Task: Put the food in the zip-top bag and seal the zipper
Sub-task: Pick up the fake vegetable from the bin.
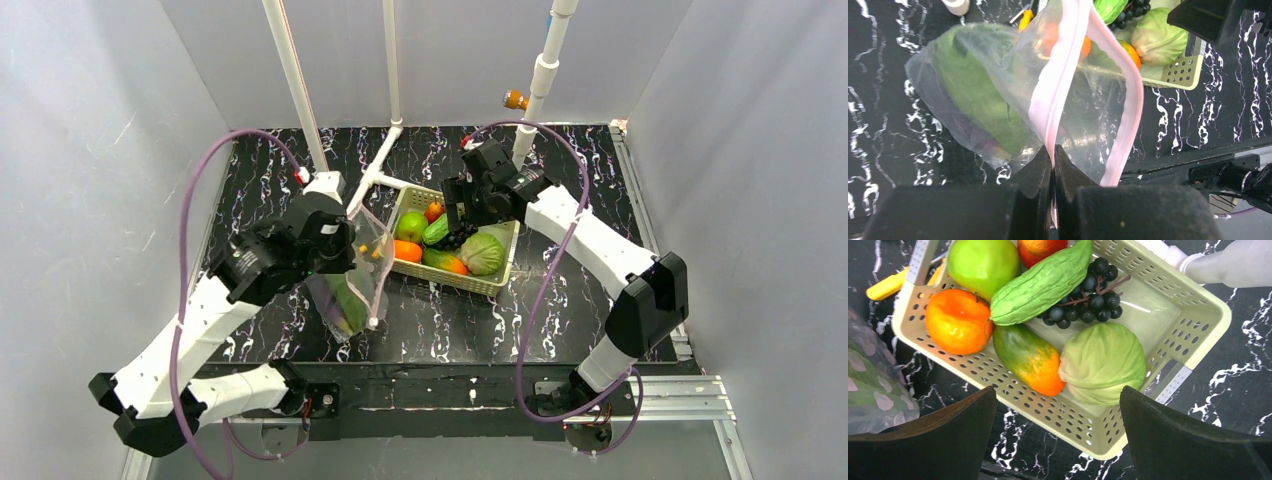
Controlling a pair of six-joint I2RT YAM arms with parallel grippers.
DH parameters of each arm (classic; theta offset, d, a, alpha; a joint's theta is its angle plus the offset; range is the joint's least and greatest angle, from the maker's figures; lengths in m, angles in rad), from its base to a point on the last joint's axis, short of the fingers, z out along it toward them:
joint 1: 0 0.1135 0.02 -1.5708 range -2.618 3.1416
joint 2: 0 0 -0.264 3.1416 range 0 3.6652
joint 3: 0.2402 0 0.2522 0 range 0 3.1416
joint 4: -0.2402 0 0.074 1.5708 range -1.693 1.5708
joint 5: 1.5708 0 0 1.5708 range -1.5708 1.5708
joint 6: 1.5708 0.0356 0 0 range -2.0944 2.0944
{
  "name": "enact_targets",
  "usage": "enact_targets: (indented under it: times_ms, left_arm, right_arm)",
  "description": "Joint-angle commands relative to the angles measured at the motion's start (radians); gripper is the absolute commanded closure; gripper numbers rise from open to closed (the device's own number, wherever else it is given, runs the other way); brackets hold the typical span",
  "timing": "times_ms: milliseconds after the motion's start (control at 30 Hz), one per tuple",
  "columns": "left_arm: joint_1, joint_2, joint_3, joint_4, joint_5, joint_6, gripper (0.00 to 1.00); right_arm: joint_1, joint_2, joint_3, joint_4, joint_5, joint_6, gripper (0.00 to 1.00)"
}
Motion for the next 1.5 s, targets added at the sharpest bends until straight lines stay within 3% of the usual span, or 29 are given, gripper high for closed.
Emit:
enact_targets:
  times_ms: [0,100,333,500,633,833,1100,1300,1467]
  left_arm:
    - [0.009,-0.007,-0.092,0.088,0.083,-0.034,1.00]
    - [0.011,-0.010,-0.129,0.112,0.100,-0.057,1.00]
    - [0.011,-0.043,-0.122,0.134,0.095,-0.069,1.00]
    - [0.011,-0.089,-0.120,0.130,0.087,-0.092,1.00]
    - [0.011,-0.096,-0.070,0.061,0.080,-0.089,1.00]
    - [0.010,-0.128,-0.004,-0.025,0.021,-0.107,1.00]
    - [0.011,-0.034,0.135,-0.105,0.015,-0.088,1.00]
    - [0.011,0.000,-0.003,0.022,0.086,-0.093,1.00]
    - [0.011,0.015,-0.053,0.059,0.085,-0.105,1.00]
  right_arm:
    - [-0.009,0.059,0.021,-0.077,0.091,-0.056,0.02]
    - [-0.009,0.091,0.015,-0.151,0.100,-0.063,0.02]
    - [-0.009,0.060,-0.088,-0.075,-0.007,-0.119,0.02]
    - [-0.010,0.121,-0.100,-0.039,-0.022,-0.154,0.02]
    - [-0.010,0.185,-0.067,-0.101,0.096,-0.117,0.02]
    - [-0.010,0.192,-0.116,-0.041,0.214,-0.135,0.02]
    - [-0.007,0.206,-0.156,0.074,0.179,-0.137,0.02]
    - [-0.006,0.161,-0.172,0.110,0.139,-0.136,0.22]
    - [-0.007,0.067,-0.179,0.134,0.083,-0.151,0.67]
